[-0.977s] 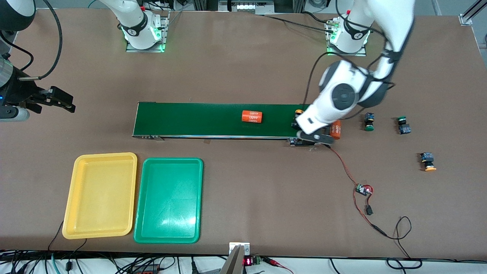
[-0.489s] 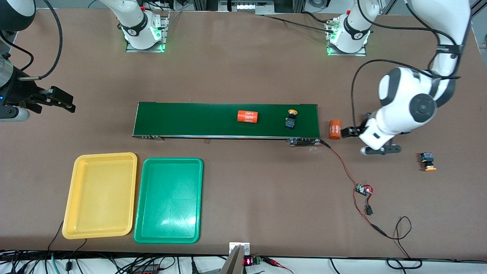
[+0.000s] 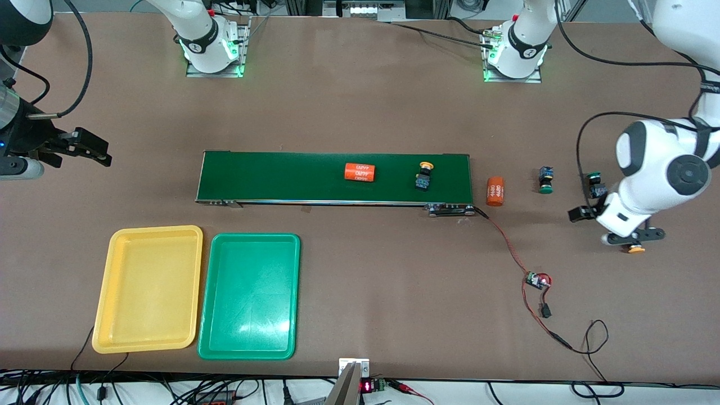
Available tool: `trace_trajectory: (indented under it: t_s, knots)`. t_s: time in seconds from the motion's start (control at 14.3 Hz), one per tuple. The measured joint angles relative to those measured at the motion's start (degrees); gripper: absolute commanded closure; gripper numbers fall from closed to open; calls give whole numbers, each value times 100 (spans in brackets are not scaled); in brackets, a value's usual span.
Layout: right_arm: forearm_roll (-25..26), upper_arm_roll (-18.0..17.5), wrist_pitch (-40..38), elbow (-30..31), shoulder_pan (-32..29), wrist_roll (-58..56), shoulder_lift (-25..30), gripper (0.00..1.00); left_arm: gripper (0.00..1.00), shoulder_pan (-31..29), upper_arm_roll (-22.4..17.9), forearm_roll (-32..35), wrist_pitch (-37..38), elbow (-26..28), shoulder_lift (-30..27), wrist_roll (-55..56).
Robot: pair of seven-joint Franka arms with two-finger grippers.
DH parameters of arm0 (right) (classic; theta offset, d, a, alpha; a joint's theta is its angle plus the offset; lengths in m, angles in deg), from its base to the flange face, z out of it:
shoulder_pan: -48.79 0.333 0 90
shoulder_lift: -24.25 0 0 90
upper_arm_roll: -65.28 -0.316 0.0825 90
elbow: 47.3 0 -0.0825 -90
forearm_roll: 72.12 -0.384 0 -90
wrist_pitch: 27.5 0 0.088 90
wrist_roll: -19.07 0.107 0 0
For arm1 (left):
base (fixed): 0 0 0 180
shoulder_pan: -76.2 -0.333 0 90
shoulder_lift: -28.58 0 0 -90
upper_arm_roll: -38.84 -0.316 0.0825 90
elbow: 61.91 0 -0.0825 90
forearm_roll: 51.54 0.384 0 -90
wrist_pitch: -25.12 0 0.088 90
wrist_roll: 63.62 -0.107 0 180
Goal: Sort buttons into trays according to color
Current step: 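Grasp the yellow-capped push-button with the left gripper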
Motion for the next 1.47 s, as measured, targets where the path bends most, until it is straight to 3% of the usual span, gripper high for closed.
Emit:
trace_trajectory:
  t_s: [0.21,0.42,1.05,1.19,1.47]
  knots:
    - [0,-1,0,0,2,0,0,0,0,-747,9,1,-51,-667,704,-972]
    - [0,-5,0,0,6,0,0,0,0,-1110,27,1,-81,-1256,1169,-1377]
    - [0,-5,0,0,7,0,0,0,3,-1516,241,1,-567,-1366,1603,-1593]
    - [0,-6,0,0,7,0,0,0,14,-1535,280,1,-683,-1367,1657,-1606]
    - [0,-7,0,0,7,0,0,0,67,-1541,293,1,-739,-1368,1714,-1654]
